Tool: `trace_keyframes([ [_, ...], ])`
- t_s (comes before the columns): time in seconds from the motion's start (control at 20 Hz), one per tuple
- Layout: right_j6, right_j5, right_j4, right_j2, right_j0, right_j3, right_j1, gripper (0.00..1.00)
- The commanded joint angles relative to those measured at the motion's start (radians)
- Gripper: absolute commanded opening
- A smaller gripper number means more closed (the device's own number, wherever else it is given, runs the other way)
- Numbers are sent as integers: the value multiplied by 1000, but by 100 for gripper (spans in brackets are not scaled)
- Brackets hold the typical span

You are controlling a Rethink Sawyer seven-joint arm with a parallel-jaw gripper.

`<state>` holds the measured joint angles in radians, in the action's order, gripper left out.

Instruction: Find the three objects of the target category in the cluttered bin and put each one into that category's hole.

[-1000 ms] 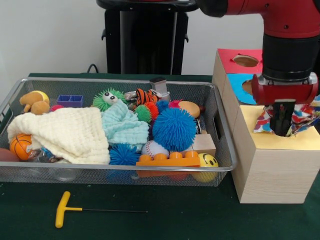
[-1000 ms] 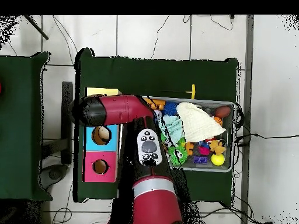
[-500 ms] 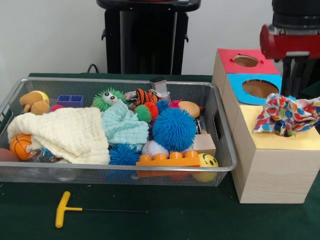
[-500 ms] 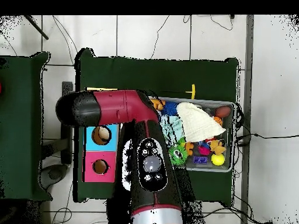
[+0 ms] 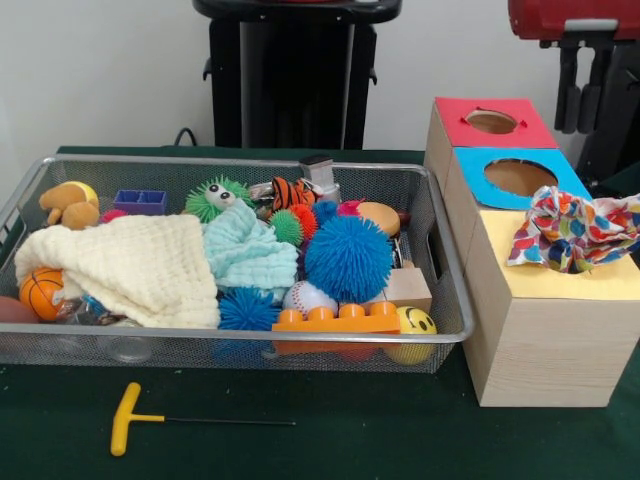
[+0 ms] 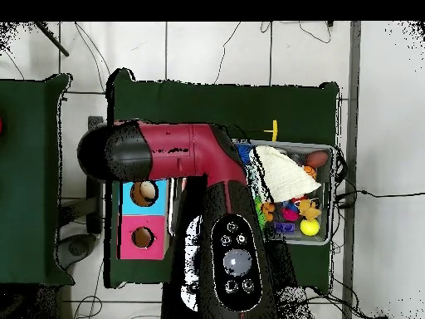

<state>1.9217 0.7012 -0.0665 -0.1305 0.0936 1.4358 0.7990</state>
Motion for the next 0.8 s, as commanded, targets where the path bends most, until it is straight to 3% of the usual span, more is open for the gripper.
trace_keyframes([
  [0.05,-84,54,-36,-84,35,148,-24,0],
  [0.8,-26,-22,-31,-85,26,217,-33,0],
])
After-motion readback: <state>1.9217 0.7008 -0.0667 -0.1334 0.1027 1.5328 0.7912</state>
